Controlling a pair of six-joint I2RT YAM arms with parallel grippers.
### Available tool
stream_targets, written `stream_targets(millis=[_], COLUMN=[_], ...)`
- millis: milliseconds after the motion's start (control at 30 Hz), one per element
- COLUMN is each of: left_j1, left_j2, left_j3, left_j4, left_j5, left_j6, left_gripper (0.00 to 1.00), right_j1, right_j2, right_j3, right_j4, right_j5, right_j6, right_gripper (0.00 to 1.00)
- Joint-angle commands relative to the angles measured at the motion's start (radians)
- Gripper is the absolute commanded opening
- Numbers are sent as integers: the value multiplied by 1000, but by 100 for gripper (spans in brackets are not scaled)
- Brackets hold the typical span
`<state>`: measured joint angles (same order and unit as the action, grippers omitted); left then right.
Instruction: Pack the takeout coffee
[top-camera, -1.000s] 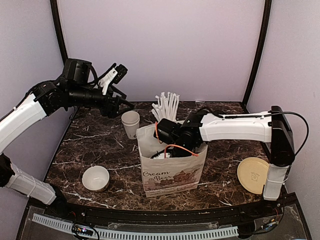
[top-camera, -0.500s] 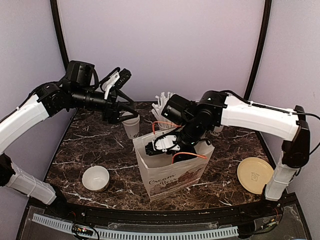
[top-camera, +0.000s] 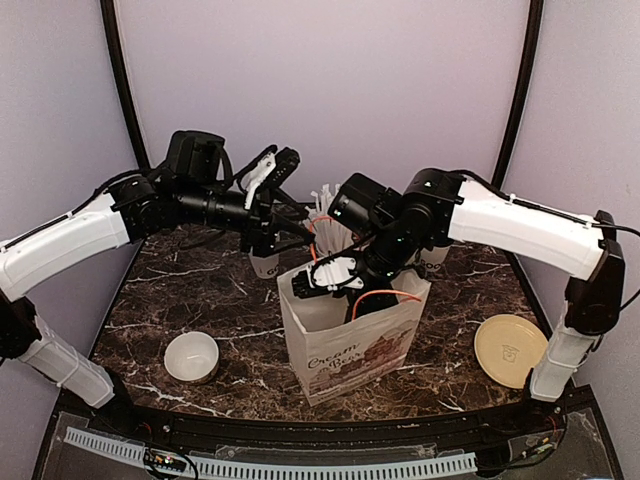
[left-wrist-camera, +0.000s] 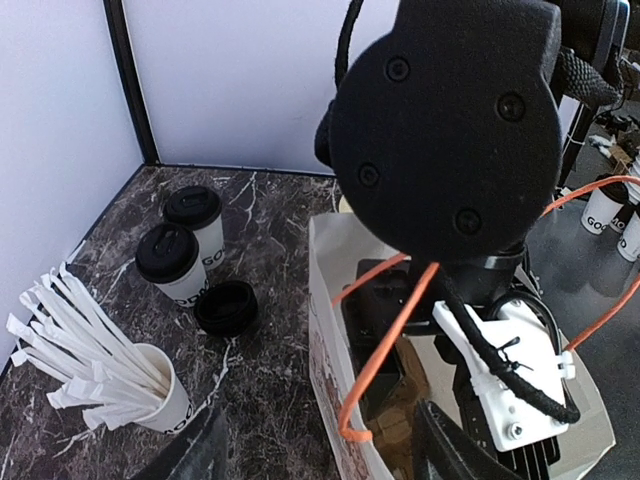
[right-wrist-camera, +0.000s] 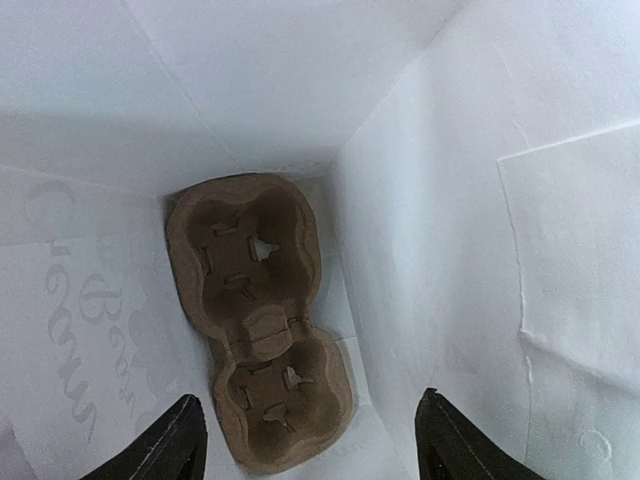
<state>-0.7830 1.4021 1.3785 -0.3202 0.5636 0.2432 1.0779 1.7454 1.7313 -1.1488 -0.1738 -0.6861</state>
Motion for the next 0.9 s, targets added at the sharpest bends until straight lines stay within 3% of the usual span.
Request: stream_targets(millis=[0,67,200,300,400,700,867], left_j1=[-1,-2,0,-2,-2,-2,-4], left_j2=[2,19,73,107,134,94,76], left_j3=[-16,-8,29,53,79,155,127], left_j4=[141,160,167,186,186,95,86], left_j5=[53,60,49,121,149,50,70], left_j6=[-34,-51,-94,-120,-132,-49,-52], left_gripper=[63,59,38,28,4,0,0], right_j1=[-4,-5,-3,-11,-34,-189,-322], right_j2=[-38,-47,-68,-92,-106,-197,-255], right_j3=[5,4,11,15,47,172,181], right_j4=[-2,0,-7,2,-6,-31,-53], right_j5=[-16,-14,-9,6,-14,-179,-287], right_j6=[-7,-6,-20,-26,-36,-102,-113], right_gripper=[72,72,71,72,72,74,75])
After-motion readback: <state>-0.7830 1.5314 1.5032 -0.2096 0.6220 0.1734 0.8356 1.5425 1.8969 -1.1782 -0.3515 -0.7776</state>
